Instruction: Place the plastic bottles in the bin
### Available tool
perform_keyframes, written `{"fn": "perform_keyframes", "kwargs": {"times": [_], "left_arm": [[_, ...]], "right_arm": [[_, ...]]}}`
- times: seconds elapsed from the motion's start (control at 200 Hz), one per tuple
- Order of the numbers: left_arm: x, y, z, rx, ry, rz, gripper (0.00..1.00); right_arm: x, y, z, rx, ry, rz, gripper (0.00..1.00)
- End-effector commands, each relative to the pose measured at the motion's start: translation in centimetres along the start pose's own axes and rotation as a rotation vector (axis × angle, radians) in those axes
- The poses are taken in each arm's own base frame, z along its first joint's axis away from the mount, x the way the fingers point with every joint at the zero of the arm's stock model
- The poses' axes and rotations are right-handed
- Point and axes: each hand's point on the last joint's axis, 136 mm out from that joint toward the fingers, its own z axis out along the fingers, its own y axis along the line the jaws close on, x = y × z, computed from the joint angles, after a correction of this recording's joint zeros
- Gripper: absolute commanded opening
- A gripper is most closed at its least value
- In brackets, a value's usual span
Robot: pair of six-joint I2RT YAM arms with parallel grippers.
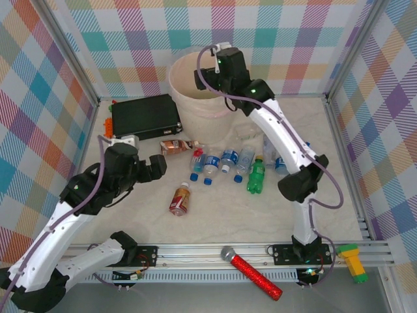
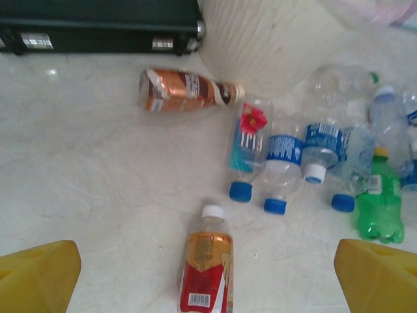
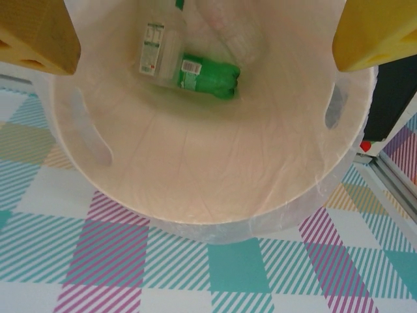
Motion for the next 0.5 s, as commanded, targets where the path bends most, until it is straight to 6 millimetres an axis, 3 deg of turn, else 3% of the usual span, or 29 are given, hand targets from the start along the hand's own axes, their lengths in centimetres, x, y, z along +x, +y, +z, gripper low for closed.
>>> {"fn": "perform_keyframes", "kwargs": {"times": [0.0, 0.385, 0.495], "left_arm": [[1.6, -1.1, 1.1, 0.049, 0.073, -0.015, 1.0], [9.6, -1.8, 6.6, 0.01, 0.466, -0.033, 0.96], [11.5, -1.2, 8.1, -0.036, 0.532, -0.019, 0.96]], "right_arm": [[-0.5, -0.6, -3.3, -0.008, -0.024, 0.056, 0.99], [6.4, -4.2, -9.4, 0.029, 0.01, 0.11, 0.99], [8.3, -5.1, -10.8, 0.044, 0.034, 0.12, 0.99]]}}
